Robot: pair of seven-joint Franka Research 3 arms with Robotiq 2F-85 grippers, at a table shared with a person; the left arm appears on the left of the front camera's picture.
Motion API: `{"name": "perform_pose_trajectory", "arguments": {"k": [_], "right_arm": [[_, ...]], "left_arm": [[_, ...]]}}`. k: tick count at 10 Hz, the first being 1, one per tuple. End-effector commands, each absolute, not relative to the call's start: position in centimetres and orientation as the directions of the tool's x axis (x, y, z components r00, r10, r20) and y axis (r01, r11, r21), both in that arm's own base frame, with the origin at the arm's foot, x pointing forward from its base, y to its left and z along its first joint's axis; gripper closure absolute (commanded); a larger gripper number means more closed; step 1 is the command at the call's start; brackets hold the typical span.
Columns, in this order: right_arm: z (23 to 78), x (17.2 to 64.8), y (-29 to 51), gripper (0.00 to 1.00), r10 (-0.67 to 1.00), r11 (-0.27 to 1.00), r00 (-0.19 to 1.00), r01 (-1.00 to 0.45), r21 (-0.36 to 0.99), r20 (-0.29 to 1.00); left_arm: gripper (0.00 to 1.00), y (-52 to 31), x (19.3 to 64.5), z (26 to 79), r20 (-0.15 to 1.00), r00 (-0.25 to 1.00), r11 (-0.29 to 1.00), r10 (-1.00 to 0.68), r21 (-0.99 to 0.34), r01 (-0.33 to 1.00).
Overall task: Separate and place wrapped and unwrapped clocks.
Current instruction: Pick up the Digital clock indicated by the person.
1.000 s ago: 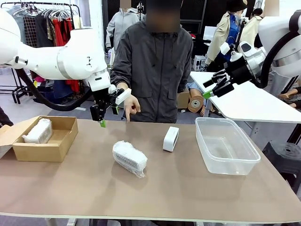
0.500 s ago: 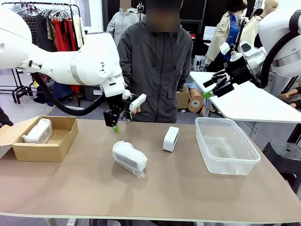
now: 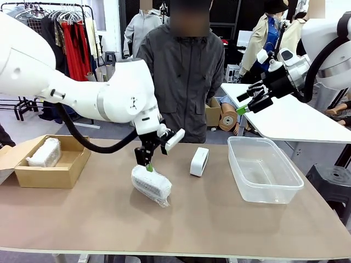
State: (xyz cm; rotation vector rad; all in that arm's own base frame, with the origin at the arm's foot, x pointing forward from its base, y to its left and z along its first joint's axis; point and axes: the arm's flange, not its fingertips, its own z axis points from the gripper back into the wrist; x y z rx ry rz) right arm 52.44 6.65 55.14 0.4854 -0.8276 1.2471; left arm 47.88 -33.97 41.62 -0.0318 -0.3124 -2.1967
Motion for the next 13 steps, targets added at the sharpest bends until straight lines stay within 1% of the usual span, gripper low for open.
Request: {"name": "perform_pose_trajectory", "arguments": {"k": [1,3,8,9,10,11,12,13], "right_arm": [[55.3,52.4,6.6,0.00,0.628,0.273,0.089,-0.955,-0.112,0.773],[55.3,52.4,6.6,0.00,0.628,0.273,0.089,-0.955,-0.112,0.773],[55.3,52.4,6.6,0.00,0.628,0.273,0.089,-0.955,-0.112,0.773],[55.3,52.4,6.6,0.00,0.628,0.273,0.089,-0.955,-0.112,0.773],[55.3,52.4,6.6,0.00,0.628,0.273,0.089,-0.955,-0.112,0.773],[55.3,52.4,6.6,0.00,0.628,0.273,0.089,-0.955,-0.112,0.773],[55.3,52.4,6.6,0.00,0.628,0.273,0.089,-0.955,-0.112,0.773],[55.3,52.4,6.6,0.00,0.628,0.273,0.089,-0.955,-0.112,0.773]], "left_arm": [[0.00,-32.8,47.1,40.0,0.115,-0.634,-0.602,-0.765,0.221,0.767],[0.00,-32.1,47.0,39.1,0.069,-0.627,-0.602,-0.776,0.215,0.769],[0.00,-30.7,48.0,36.6,0.049,-0.614,-0.598,-0.788,0.182,0.781],[0.00,-30.5,48.3,36.0,0.063,-0.609,-0.590,-0.791,0.188,0.785],[0.00,-30.4,48.4,36.5,0.049,-0.597,-0.576,-0.801,0.212,0.790],[0.00,-30.5,48.3,38.3,0.001,-0.580,-0.559,-0.815,0.263,0.786],[0.00,-30.9,48.6,36.5,0.075,-0.613,-0.594,-0.786,0.181,0.784],[0.00,-30.9,48.6,36.5,0.075,-0.613,-0.594,-0.786,0.181,0.784]]}}
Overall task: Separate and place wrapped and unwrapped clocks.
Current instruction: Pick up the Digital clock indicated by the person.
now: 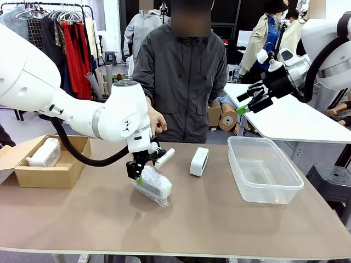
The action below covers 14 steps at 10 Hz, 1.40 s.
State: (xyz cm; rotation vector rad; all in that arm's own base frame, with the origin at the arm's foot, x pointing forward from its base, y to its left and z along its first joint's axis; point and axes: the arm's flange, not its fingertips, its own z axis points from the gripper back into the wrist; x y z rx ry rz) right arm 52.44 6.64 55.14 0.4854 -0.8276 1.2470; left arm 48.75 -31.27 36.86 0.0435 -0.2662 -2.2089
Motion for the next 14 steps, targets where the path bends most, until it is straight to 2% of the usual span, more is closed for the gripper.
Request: {"name": "perform_pose_trajectory", "arguments": {"k": [1,3,8,10,14], "right_arm": [[55.3,52.4,6.6,0.00,0.628,0.273,0.089,-0.955,-0.112,0.773],[55.3,52.4,6.6,0.00,0.628,0.273,0.089,-0.955,-0.112,0.773],[55.3,52.4,6.6,0.00,0.628,0.273,0.089,-0.955,-0.112,0.773],[55.3,52.4,6.6,0.00,0.628,0.273,0.089,-0.955,-0.112,0.773],[55.3,52.4,6.6,0.00,0.628,0.273,0.089,-0.955,-0.112,0.773]], "left_arm": [[0.00,-30.9,48.6,36.5,0.075,-0.613,-0.594,-0.786,0.181,0.784],[0.00,-31.0,49.1,36.2,0.091,-0.604,-0.582,-0.792,0.188,0.791],[0.00,-31.1,50.1,33.2,0.043,-0.636,-0.618,-0.770,0.197,0.761],[0.02,-31.2,50.2,32.5,0.076,-0.661,-0.645,-0.747,0.157,0.748],[0.82,-30.9,49.3,35.0,0.059,-0.656,-0.633,-0.752,0.211,0.745]]}}
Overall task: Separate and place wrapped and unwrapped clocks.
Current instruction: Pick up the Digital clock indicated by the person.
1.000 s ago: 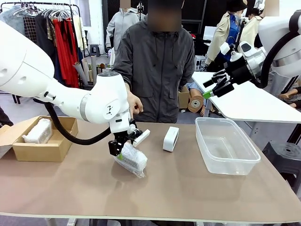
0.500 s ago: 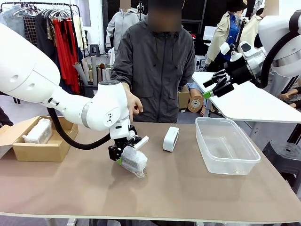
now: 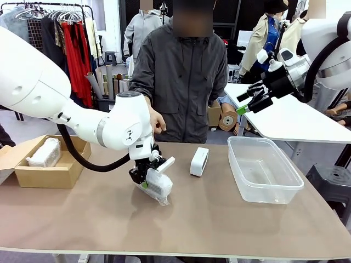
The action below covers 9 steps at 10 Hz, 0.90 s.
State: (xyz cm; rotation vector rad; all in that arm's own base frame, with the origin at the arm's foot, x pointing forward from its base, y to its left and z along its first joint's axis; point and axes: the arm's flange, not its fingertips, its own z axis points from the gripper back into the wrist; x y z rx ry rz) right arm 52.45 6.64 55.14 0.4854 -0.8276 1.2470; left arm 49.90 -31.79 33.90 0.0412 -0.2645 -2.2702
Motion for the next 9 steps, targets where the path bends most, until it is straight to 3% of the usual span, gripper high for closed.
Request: {"name": "perform_pose_trajectory", "arguments": {"k": [1,4,6,9], "right_arm": [[55.3,52.4,6.6,0.00,0.628,0.273,0.089,-0.955,-0.112,0.773],[55.3,52.4,6.6,0.00,0.628,0.273,0.089,-0.955,-0.112,0.773],[55.3,52.4,6.6,0.00,0.628,0.273,0.089,-0.955,-0.112,0.773],[55.3,52.4,6.6,0.00,0.628,0.273,0.089,-0.955,-0.112,0.773]], "left_arm": [[1.00,-30.6,49.1,36.0,0.082,-0.650,-0.627,-0.755,0.200,0.753],[1.00,-29.2,48.1,40.3,0.112,-0.657,-0.631,-0.745,0.200,0.750],[1.00,-28.3,48.2,44.1,0.188,-0.588,-0.565,-0.786,0.165,0.808],[1.00,-28.6,48.0,51.9,0.263,-0.476,-0.427,-0.839,0.225,0.876]]}}
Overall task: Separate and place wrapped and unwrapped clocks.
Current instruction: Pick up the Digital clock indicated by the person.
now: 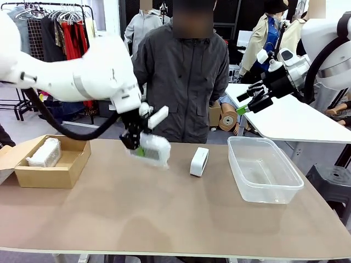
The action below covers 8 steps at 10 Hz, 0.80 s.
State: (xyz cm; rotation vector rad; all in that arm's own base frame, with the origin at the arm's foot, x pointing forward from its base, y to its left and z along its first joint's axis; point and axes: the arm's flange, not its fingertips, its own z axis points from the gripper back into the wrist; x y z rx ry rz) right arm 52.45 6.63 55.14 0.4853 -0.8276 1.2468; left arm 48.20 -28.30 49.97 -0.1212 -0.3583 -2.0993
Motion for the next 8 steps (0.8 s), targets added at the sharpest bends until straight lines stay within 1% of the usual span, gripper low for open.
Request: {"name": "perform_pose_trajectory", "arguments": {"k": [1,3,5,6,7,8], "right_arm": [[55.3,52.4,6.6,0.00,0.628,0.273,0.089,-0.955,-0.112,0.773],[55.3,52.4,6.6,0.00,0.628,0.273,0.089,-0.955,-0.112,0.773],[55.3,52.4,6.6,0.00,0.628,0.273,0.089,-0.955,-0.112,0.773],[55.3,52.4,6.6,0.00,0.628,0.273,0.089,-0.955,-0.112,0.773],[55.3,52.4,6.6,0.00,0.628,0.273,0.089,-0.955,-0.112,0.773],[55.3,52.4,6.6,0.00,0.628,0.273,0.089,-0.955,-0.112,0.773]], "left_arm": [[1.00,-29.6,47.5,53.9,0.243,-0.478,-0.425,-0.844,0.240,0.873],[1.00,-30.4,47.0,57.7,0.163,-0.498,-0.455,-0.851,0.245,0.856],[1.00,-30.4,46.8,60.9,0.130,-0.514,-0.472,-0.848,0.254,0.844],[1.00,-30.3,46.1,61.9,0.102,-0.514,-0.475,-0.851,0.267,0.839],[1.00,-30.1,45.7,62.4,0.101,-0.523,-0.479,-0.846,0.286,0.830],[1.00,-30.0,45.8,62.1,0.109,-0.532,-0.490,-0.839,0.272,0.828]]}}
